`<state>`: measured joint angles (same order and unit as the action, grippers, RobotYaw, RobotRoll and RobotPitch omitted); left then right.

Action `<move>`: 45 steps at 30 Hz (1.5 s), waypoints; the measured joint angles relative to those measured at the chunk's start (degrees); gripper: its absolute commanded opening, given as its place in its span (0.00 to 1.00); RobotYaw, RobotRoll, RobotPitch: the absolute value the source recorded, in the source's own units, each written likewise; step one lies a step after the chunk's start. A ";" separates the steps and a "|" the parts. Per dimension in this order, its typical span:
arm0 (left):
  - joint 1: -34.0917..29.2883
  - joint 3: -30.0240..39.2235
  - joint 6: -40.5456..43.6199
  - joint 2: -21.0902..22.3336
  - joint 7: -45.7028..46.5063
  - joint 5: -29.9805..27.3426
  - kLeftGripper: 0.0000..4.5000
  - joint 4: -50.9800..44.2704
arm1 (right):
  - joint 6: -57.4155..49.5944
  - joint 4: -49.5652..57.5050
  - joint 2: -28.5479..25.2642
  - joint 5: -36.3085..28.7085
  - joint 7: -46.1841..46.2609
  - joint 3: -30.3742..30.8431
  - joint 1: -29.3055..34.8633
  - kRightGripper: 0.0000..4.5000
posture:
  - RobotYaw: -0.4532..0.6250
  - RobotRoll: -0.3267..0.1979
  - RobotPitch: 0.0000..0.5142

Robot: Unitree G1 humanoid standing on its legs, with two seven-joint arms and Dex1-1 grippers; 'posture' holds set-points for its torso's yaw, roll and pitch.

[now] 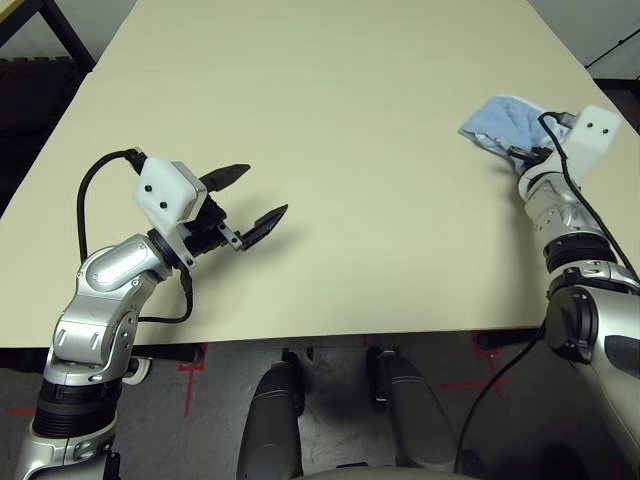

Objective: Fold the towel and set it aside.

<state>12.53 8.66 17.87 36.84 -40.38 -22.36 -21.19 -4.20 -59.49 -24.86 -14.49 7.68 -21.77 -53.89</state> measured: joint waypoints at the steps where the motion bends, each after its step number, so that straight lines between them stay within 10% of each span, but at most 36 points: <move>1: 0.01 -0.20 0.00 0.00 -0.18 0.00 1.00 0.07 | 0.24 0.68 -0.04 -0.07 0.87 -0.62 0.43 0.00 | 0.23 0.62 0.53; 42: -0.33 -0.60 2.21 0.15 -1.10 -0.04 1.00 -0.57 | 6.14 6.37 9.19 -9.51 13.27 -11.11 0.65 0.00 | 0.26 0.62 0.51; 45: -0.31 -0.61 2.30 0.14 -1.04 -0.03 1.00 -0.57 | 6.13 6.38 9.19 -9.50 13.08 -11.07 0.65 0.23 | 0.26 0.62 0.51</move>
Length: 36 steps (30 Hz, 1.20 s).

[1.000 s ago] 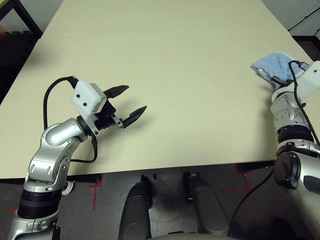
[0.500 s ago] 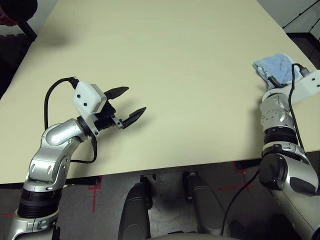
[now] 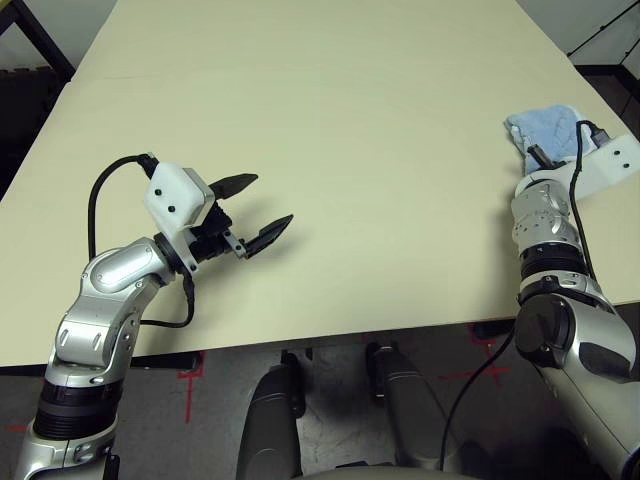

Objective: Fold the towel and set it aside.

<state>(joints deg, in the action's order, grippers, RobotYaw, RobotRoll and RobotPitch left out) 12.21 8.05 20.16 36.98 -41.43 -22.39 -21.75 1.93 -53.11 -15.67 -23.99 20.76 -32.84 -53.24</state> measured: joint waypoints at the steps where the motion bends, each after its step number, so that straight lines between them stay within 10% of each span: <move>1: 0.01 0.00 0.01 0.00 0.04 0.00 1.00 0.00 | -0.01 0.02 0.00 0.00 -0.03 0.03 0.00 0.31 | 0.26 0.62 0.51; 9: 0.38 -0.16 0.19 0.00 0.37 0.04 1.00 -0.02 | -2.90 7.99 0.06 0.74 -0.07 1.96 5.01 0.99 | 0.26 0.62 0.52; 26: 1.17 -0.89 0.14 -0.80 1.38 0.15 1.00 0.37 | -22.16 50.55 3.45 3.20 -4.04 13.05 30.95 0.99 | 0.23 0.62 0.51; 36: 7.23 3.41 4.50 -7.24 12.17 -0.81 1.00 4.56 | -9.25 37.76 -3.86 11.53 -21.55 21.33 18.05 0.99 | 0.25 0.62 0.46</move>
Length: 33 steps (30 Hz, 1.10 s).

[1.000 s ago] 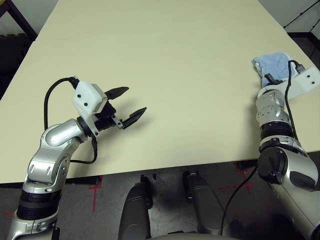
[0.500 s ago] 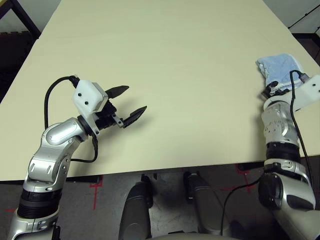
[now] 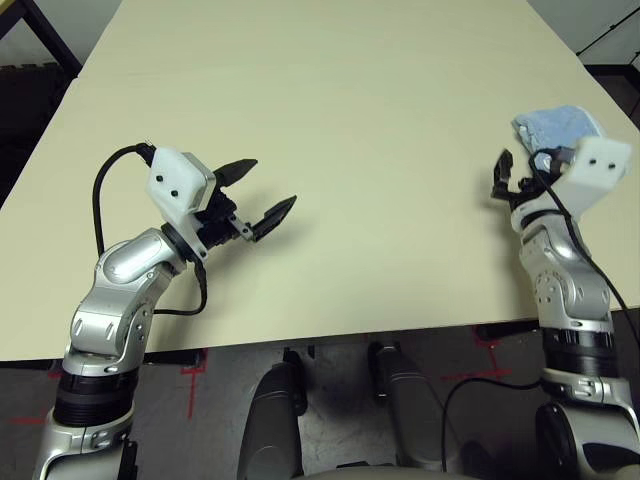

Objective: Fold the towel and set it aside.

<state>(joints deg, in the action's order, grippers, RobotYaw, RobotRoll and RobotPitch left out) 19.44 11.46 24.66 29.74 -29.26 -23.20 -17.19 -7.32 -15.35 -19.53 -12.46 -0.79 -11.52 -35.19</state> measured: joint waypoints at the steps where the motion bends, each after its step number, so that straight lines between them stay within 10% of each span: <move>1: 0.54 1.43 0.45 -0.43 1.83 0.00 1.00 0.74 | 2.30 -4.40 -0.28 0.70 -1.49 0.27 -2.44 0.99 | 0.25 0.62 0.46; 14: -3.84 11.78 -1.72 -6.32 20.29 3.99 1.00 3.67 | 28.39 -37.59 -1.86 9.57 -9.12 4.30 -15.48 0.99 | 0.37 0.62 0.35; 33: -8.39 16.34 -9.98 -5.30 25.65 10.21 1.00 6.13 | 30.75 -32.48 -3.26 6.59 -10.32 -0.50 -5.19 0.99 | 0.35 0.62 0.34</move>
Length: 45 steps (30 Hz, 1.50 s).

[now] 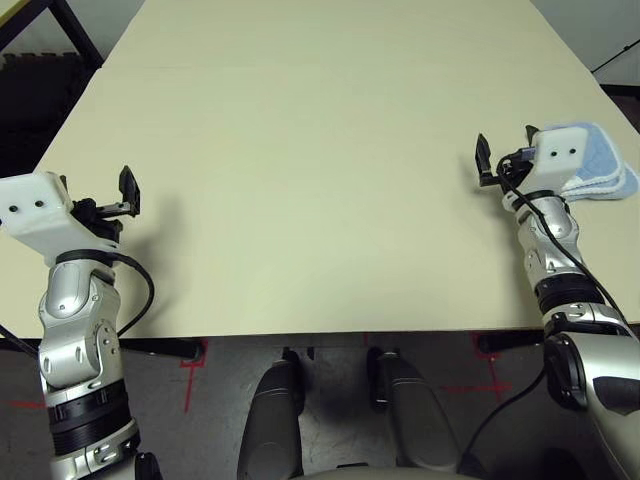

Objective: Fold the towel and set it aside.

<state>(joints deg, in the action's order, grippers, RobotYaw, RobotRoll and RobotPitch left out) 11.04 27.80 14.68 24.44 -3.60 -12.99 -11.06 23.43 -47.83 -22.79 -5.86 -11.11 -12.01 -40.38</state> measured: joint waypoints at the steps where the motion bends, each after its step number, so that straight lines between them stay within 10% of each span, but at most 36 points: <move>1: -0.04 -0.78 -0.05 0.35 -0.76 0.10 1.00 0.40 | -0.27 1.01 0.00 -0.01 0.02 -0.01 0.61 0.99 | 0.34 0.62 0.34; 45: 2.03 -6.90 -1.20 1.79 -8.34 1.52 1.00 3.11 | -5.75 11.99 1.10 -0.23 2.31 -0.04 7.49 0.99 | 0.30 0.62 0.34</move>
<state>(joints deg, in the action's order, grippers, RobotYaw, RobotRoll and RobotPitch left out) 13.08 20.91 13.48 26.23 -11.95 -11.47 -7.95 17.68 -35.84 -21.69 -6.09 -8.80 -12.06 -32.89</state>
